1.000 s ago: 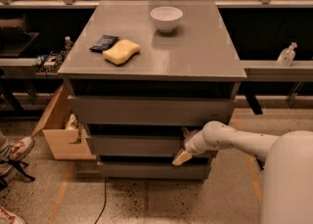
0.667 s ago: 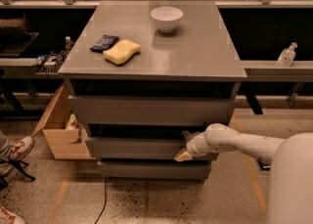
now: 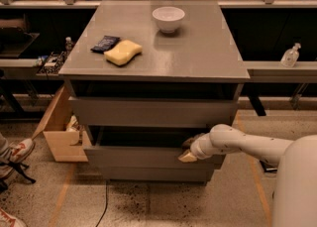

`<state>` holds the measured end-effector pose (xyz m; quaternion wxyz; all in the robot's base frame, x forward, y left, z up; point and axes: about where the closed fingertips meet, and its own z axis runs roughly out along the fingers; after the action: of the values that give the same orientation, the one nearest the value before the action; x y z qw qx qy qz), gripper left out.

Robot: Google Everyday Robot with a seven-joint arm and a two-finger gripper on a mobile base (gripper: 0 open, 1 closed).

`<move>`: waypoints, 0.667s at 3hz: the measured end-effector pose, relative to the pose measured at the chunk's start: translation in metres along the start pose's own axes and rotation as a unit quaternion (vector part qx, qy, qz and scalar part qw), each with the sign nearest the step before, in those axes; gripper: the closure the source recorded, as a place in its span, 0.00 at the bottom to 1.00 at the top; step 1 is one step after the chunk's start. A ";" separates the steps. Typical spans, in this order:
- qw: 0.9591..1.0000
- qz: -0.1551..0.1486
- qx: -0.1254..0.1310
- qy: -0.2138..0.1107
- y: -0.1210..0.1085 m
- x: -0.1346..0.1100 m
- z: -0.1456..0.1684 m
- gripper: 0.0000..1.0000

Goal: Open middle drawer

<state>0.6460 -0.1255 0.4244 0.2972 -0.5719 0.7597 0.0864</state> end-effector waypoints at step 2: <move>1.000 0.024 0.018 0.001 0.017 0.019 -0.017 1.00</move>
Offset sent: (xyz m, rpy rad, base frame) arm -0.0987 -0.0835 -0.0012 0.0389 -0.0293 -0.2486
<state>0.6214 -0.1437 0.4240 0.3043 -0.5481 0.7750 0.0796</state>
